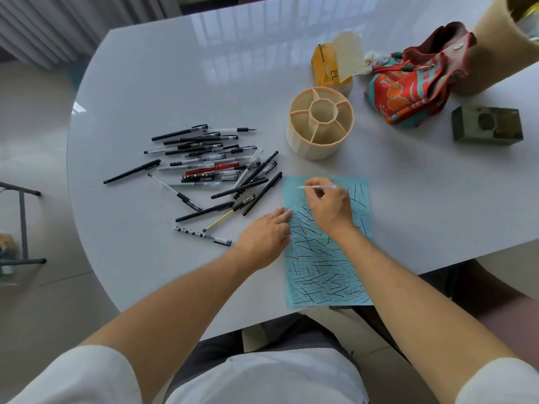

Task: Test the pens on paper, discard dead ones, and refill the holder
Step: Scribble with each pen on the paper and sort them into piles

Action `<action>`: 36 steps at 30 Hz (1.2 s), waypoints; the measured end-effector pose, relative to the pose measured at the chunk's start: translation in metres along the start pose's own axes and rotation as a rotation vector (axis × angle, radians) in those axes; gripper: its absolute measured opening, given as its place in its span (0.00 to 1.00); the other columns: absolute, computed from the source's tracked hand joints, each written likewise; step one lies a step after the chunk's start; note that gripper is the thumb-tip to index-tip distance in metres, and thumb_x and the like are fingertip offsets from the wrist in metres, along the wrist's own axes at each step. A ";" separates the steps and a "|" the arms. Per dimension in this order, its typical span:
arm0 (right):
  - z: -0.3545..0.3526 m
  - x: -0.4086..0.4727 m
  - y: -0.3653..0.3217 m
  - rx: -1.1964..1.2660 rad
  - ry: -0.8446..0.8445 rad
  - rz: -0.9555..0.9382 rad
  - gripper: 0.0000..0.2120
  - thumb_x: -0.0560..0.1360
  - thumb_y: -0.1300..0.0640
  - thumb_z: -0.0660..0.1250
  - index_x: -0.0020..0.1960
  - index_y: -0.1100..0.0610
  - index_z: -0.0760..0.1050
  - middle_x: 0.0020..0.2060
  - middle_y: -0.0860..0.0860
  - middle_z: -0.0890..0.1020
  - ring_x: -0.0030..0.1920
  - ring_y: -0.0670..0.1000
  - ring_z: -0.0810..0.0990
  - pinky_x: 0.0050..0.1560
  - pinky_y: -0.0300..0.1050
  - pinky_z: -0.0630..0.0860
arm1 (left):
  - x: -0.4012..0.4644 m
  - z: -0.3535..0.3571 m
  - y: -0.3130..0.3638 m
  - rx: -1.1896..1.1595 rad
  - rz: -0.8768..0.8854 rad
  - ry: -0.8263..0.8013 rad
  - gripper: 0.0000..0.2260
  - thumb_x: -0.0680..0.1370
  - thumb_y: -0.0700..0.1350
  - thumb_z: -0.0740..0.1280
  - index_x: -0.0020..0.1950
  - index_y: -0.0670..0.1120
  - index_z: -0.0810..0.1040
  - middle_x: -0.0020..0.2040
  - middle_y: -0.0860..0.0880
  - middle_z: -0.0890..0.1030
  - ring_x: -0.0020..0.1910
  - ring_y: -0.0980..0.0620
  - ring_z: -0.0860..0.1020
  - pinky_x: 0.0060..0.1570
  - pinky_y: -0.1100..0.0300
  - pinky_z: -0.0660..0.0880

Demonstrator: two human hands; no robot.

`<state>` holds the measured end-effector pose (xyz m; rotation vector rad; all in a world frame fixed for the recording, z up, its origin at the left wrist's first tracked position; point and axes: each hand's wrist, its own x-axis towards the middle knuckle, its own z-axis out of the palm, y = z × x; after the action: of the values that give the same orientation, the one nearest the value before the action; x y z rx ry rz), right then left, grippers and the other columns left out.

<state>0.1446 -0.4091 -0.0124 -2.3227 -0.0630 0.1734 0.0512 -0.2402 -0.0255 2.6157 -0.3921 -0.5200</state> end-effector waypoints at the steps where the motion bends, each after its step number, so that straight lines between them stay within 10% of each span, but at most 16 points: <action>1: -0.001 -0.001 0.001 -0.017 -0.002 0.003 0.07 0.79 0.52 0.67 0.50 0.52 0.83 0.33 0.46 0.83 0.36 0.51 0.83 0.39 0.46 0.80 | 0.000 0.000 0.000 -0.002 0.000 -0.001 0.13 0.84 0.51 0.60 0.58 0.44 0.80 0.81 0.47 0.59 0.81 0.49 0.55 0.79 0.53 0.55; 7: -0.021 0.000 -0.004 0.208 0.055 0.158 0.05 0.77 0.55 0.68 0.42 0.49 0.79 0.34 0.49 0.85 0.34 0.48 0.84 0.36 0.44 0.81 | -0.002 -0.013 -0.001 -0.221 -0.079 0.024 0.11 0.82 0.53 0.65 0.57 0.48 0.81 0.76 0.51 0.70 0.77 0.54 0.65 0.72 0.53 0.67; 15: -0.029 -0.033 -0.017 0.696 -0.209 0.307 0.01 0.75 0.61 0.68 0.45 0.59 0.78 0.37 0.59 0.86 0.33 0.54 0.84 0.38 0.47 0.84 | -0.007 -0.031 -0.005 -0.788 -0.381 0.249 0.05 0.79 0.52 0.70 0.49 0.51 0.82 0.41 0.52 0.85 0.39 0.59 0.82 0.42 0.64 0.75; 36: -0.021 -0.039 -0.023 0.735 -0.250 0.311 0.04 0.81 0.60 0.68 0.49 0.60 0.78 0.38 0.58 0.86 0.32 0.54 0.84 0.41 0.51 0.85 | -0.002 -0.054 0.016 -0.776 -0.345 0.217 0.05 0.79 0.45 0.71 0.49 0.44 0.83 0.37 0.50 0.84 0.35 0.53 0.83 0.43 0.55 0.82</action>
<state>0.1094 -0.4122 0.0228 -1.5562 0.2073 0.5451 0.0690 -0.2336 0.0279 1.9429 0.2937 -0.3836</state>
